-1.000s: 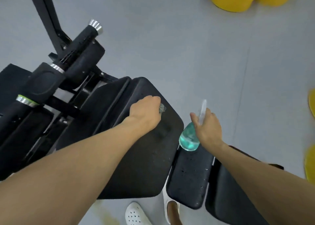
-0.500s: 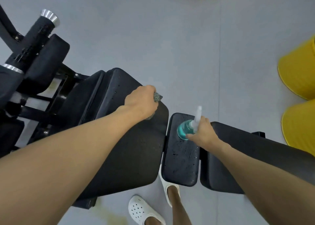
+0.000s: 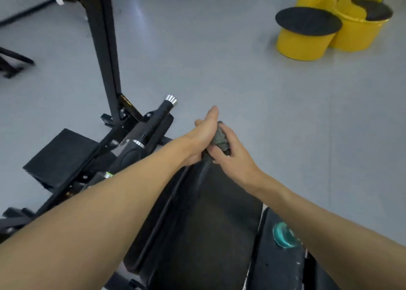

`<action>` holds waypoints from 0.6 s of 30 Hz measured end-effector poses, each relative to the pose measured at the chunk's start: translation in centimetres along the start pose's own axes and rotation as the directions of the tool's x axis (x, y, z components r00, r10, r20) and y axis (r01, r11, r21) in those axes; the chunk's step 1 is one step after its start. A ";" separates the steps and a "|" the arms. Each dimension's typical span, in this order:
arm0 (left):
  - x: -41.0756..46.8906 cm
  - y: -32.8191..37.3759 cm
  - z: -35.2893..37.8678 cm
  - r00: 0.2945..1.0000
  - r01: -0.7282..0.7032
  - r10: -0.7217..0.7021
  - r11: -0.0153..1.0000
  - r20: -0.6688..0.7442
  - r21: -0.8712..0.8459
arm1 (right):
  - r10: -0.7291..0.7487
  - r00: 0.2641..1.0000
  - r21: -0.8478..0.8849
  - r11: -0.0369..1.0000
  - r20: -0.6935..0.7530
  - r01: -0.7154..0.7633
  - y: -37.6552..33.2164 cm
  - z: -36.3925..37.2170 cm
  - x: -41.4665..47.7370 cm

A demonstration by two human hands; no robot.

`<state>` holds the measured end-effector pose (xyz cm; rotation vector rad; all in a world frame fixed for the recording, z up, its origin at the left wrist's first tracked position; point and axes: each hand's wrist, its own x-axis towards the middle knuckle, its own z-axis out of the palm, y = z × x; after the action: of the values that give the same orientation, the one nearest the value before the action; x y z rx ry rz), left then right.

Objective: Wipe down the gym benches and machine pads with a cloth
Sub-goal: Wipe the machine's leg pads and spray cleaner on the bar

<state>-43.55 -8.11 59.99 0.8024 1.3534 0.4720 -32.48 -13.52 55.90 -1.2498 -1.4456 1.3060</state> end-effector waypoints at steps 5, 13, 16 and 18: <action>-2.5 2.8 -6.3 0.965 -0.130 0.159 0.980 -0.208 0.149 | -0.036 0.997 -0.137 0.990 -0.065 0.026 -2.6 3.0 5.6; -1.0 -3.5 -15.5 0.781 0.220 0.312 0.672 -0.541 0.707 | -0.168 0.986 -0.467 0.870 0.018 0.156 -3.4 6.9 14.9; -1.0 -4.5 -15.4 0.758 0.187 0.355 0.685 -0.547 0.704 | -0.256 0.961 -0.574 0.774 0.105 0.269 -2.9 8.2 16.9; -1.4 -4.9 -15.8 0.784 0.160 0.375 0.648 -0.494 0.745 | -0.292 0.942 -0.674 0.664 0.164 0.323 -2.2 8.8 18.2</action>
<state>-59.86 -8.60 57.06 1.5372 2.1987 0.2394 -44.73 2.69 55.86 -1.3392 -2.1874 0.5429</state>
